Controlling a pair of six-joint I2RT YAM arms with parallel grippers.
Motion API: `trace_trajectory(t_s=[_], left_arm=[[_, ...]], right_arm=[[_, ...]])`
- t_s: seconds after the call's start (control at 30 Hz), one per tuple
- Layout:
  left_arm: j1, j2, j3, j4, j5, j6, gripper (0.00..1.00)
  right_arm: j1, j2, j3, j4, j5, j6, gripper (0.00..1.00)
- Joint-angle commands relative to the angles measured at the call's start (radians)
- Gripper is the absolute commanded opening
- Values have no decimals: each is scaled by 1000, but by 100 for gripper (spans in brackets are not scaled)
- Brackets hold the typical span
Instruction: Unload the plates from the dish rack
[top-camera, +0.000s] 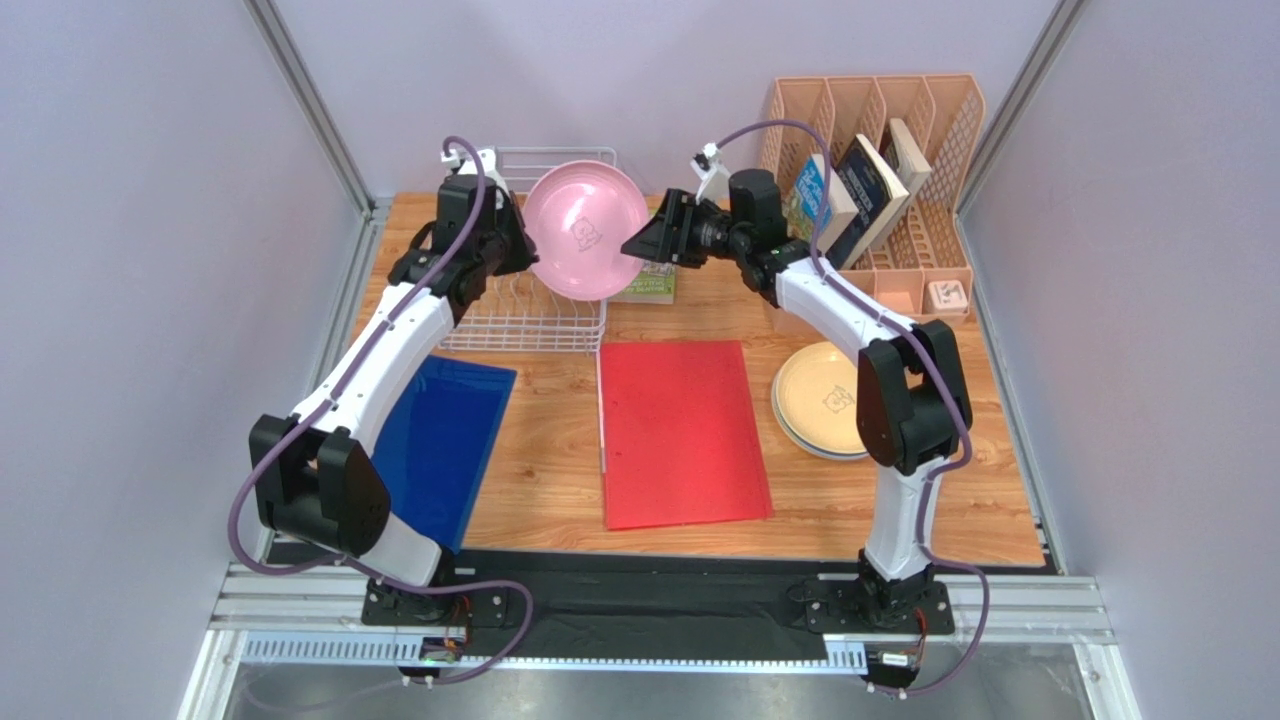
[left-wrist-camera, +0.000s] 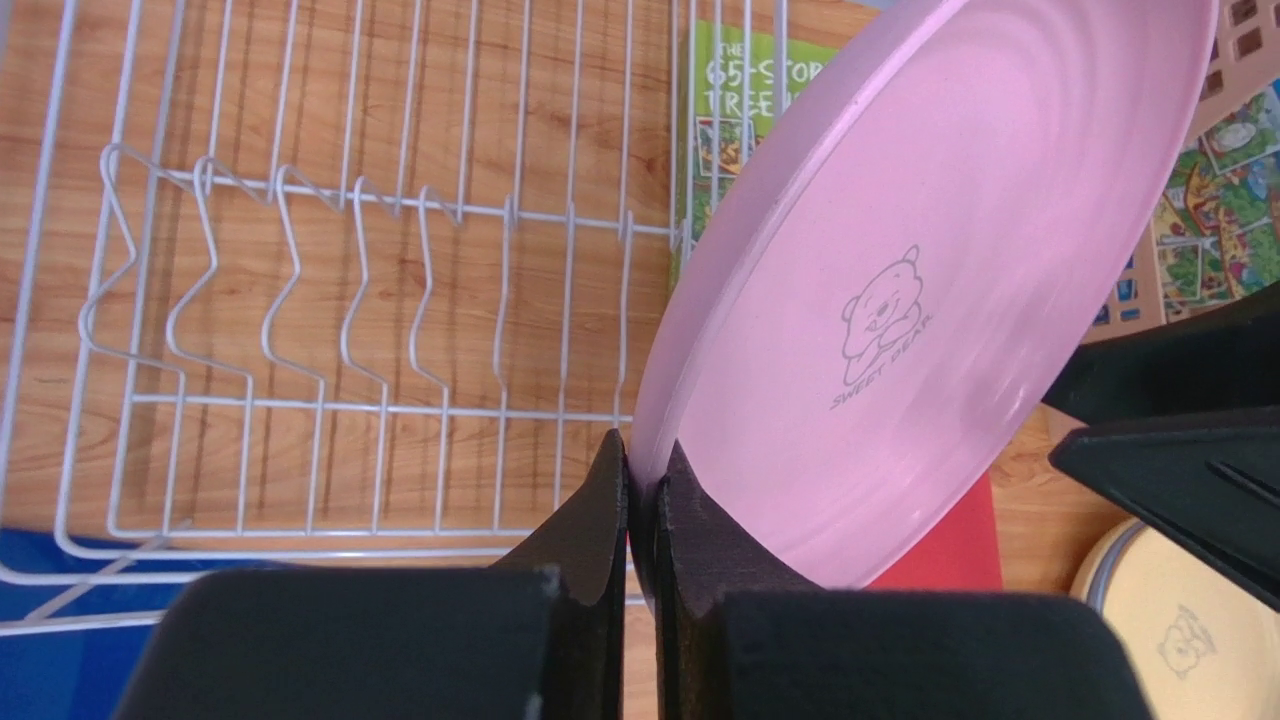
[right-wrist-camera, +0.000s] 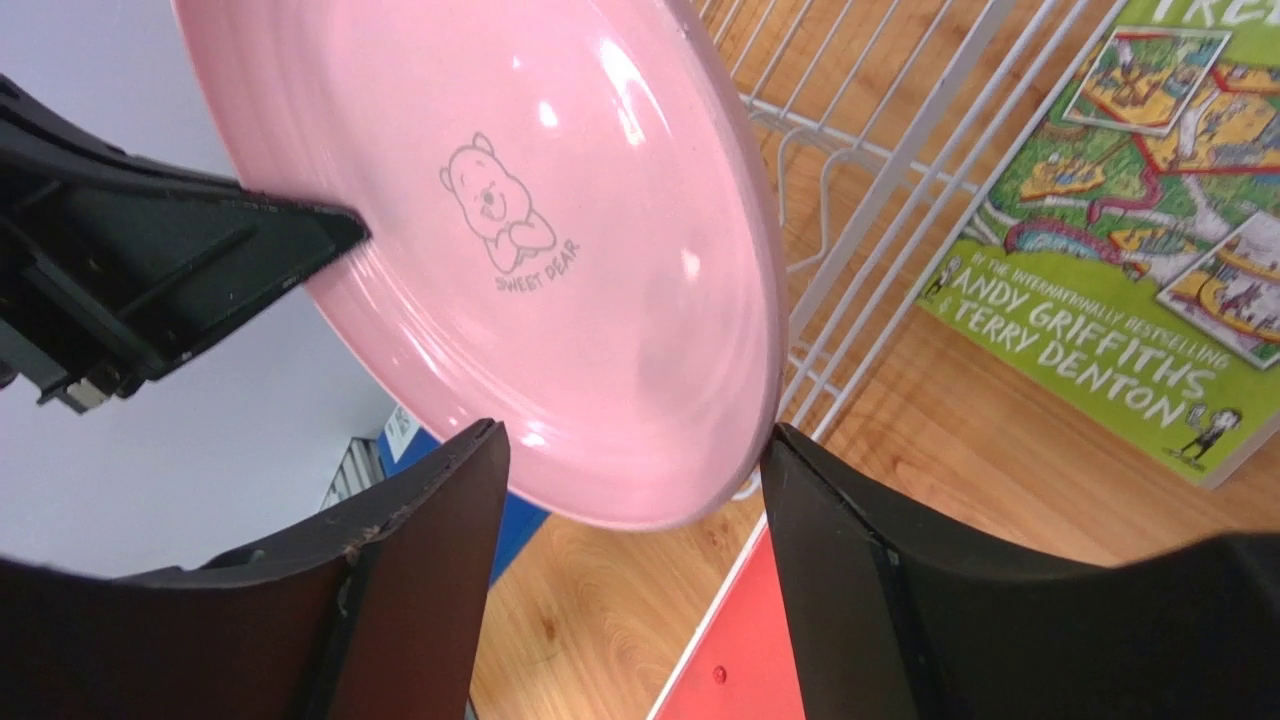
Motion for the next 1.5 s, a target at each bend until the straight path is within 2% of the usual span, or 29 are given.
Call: trace_trajectory(t_s=[0.0, 0.1, 0.13, 0.2, 0.23, 0.37, 0.4, 0.43, 0.5, 0.53, 0.63, 0.67, 0.83, 0.97, 1.07, 1.27, 1.47], left_arm=[[0, -66, -47, 105, 166, -82, 0], [0, -69, -61, 134, 210, -100, 0], [0, -66, -61, 135, 221, -102, 0], [0, -65, -63, 146, 255, -103, 0], [0, -66, -61, 145, 261, -103, 0], [0, -63, -50, 117, 226, -87, 0], [1, -62, -47, 94, 200, -79, 9], [1, -63, -46, 85, 187, -68, 30], [1, -66, -46, 65, 148, -36, 52], [1, -69, -47, 62, 132, -25, 75], [1, -97, -59, 51, 48, 19, 96], [1, -101, -66, 51, 8, 30, 99], [1, -123, -72, 51, -41, 74, 100], [1, -126, -73, 59, -23, 75, 100], [1, -120, -75, 68, -3, 79, 100], [1, -124, -86, 70, -11, 98, 100], [1, -141, -93, 69, -11, 105, 100]], right_arm=[[3, 51, 79, 58, -36, 17, 62], [3, 68, 91, 36, -30, 9, 50], [3, 72, 90, 27, -27, 5, 44], [2, 68, 79, 18, 1, -11, 23], [3, 65, 76, 6, 10, -20, 24], [-9, 31, 52, -16, 48, -38, 0], [-15, 10, 7, -16, 63, -38, 0], [-21, -9, -16, -16, 83, -40, 0], [-52, -73, -62, -48, 132, -37, 0], [-65, -99, -112, -78, 154, -32, 0], [-121, -240, -235, -172, 264, -51, 0], [-145, -280, -260, -204, 336, -72, 0], [-216, -574, -442, -413, 502, -85, 0], [-280, -789, -603, -523, 622, -45, 0], [-341, -927, -665, -614, 709, -6, 0], [-380, -1078, -783, -726, 823, 81, 0], [-382, -1106, -841, -728, 841, 127, 0]])
